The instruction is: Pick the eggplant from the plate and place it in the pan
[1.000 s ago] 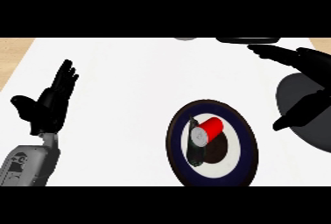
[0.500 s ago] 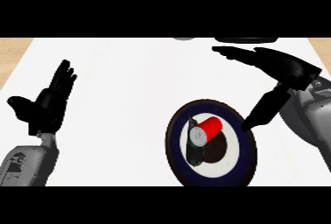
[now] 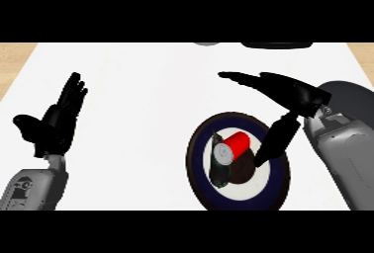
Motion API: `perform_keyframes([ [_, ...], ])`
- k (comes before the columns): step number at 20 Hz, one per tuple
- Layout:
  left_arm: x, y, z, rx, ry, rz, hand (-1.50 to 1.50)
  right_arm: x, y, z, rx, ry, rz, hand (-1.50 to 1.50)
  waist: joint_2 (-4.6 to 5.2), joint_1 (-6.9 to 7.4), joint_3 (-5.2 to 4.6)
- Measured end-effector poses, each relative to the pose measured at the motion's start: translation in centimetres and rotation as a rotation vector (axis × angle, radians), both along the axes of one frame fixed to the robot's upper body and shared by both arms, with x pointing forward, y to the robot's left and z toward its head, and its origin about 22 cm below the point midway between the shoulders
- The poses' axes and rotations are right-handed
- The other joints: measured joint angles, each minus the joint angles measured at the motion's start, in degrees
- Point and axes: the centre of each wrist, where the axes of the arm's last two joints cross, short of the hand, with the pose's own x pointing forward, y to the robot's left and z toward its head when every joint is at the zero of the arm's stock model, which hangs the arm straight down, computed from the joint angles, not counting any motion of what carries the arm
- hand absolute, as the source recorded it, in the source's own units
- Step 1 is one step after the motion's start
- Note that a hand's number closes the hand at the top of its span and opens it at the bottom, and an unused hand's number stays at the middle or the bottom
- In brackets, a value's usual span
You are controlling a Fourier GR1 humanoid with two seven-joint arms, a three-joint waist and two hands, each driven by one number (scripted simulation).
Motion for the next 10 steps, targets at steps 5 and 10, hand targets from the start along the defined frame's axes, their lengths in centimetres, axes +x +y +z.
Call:
perform_keyframes([
  [5, 0.7, -0.6, 0.3, -0.003, 0.000, 0.003, 0.00, -0.1, 0.9, -0.6, -0.048, 0.006, -0.045, -1.50, 0.04, 0.00, 0.01],
  [10, 0.8, -0.8, 0.5, 0.000, -0.004, 0.003, 0.00, 0.2, 1.6, -2.7, -0.116, 0.042, -0.065, -1.50, 0.06, 0.06, 0.02],
])
